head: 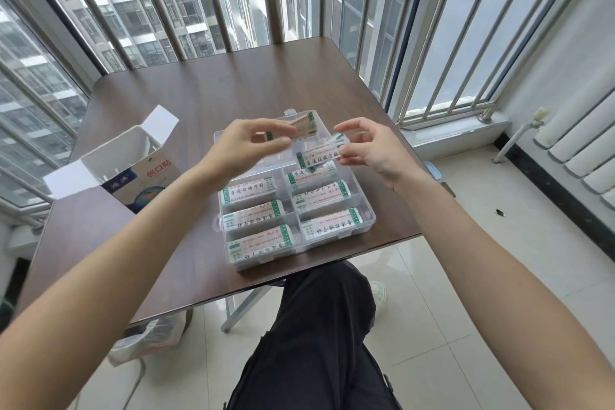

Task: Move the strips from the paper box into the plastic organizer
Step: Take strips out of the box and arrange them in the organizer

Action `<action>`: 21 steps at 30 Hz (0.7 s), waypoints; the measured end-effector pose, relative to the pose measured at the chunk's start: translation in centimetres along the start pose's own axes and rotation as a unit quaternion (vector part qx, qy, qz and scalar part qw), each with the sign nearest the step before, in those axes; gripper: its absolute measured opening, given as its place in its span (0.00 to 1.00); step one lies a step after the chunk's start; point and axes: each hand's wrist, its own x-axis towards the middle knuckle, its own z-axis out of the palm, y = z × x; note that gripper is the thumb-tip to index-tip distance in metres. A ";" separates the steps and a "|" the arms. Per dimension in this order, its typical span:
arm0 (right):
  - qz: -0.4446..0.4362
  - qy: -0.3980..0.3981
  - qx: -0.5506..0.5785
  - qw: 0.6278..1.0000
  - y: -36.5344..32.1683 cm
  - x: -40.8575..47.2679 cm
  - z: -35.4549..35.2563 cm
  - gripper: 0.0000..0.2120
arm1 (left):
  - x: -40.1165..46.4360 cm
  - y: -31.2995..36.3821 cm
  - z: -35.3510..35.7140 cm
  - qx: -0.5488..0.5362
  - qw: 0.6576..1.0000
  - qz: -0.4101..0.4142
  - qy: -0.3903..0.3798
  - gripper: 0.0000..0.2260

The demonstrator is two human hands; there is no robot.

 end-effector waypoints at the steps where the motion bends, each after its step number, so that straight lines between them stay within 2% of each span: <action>1: -0.007 0.005 -0.032 0.999 0.1 0.0 0.0 0.14 | 0.1 0.0 0.0 -0.043 0.999 -0.020 0.011 0.08; 3: -0.021 0.026 -0.101 0.994 0.2 0.0 0.3 0.12 | 0.5 -0.1 0.1 -0.082 0.995 -0.044 0.021 0.08; 5: -0.042 0.042 -0.190 0.980 0.0 0.1 0.7 0.10 | 0.7 -0.1 0.6 -0.071 0.996 -0.056 0.015 0.07; 8: -0.076 0.049 -0.351 0.932 -0.3 0.1 1.4 0.06 | 1.1 -0.1 1.3 -0.040 0.997 -0.067 0.005 0.09; 10: -0.087 0.042 -0.416 0.904 -0.3 0.0 1.6 0.04 | 1.1 -0.4 1.7 0.009 0.998 -0.059 0.008 0.09; 13: -0.116 0.047 -0.455 0.881 0.0 -0.1 1.8 0.02 | 0.9 -0.7 2.1 0.145 0.989 -0.008 0.011 0.06; 17: -0.156 0.071 -0.511 0.843 0.6 0.0 1.8 0.07 | 0.8 -0.4 2.5 0.255 0.966 0.051 0.012 0.05; 21: -0.146 0.073 -0.459 0.873 0.6 0.2 1.0 0.09 | 1.0 -0.5 3.2 0.316 0.945 0.082 0.009 0.06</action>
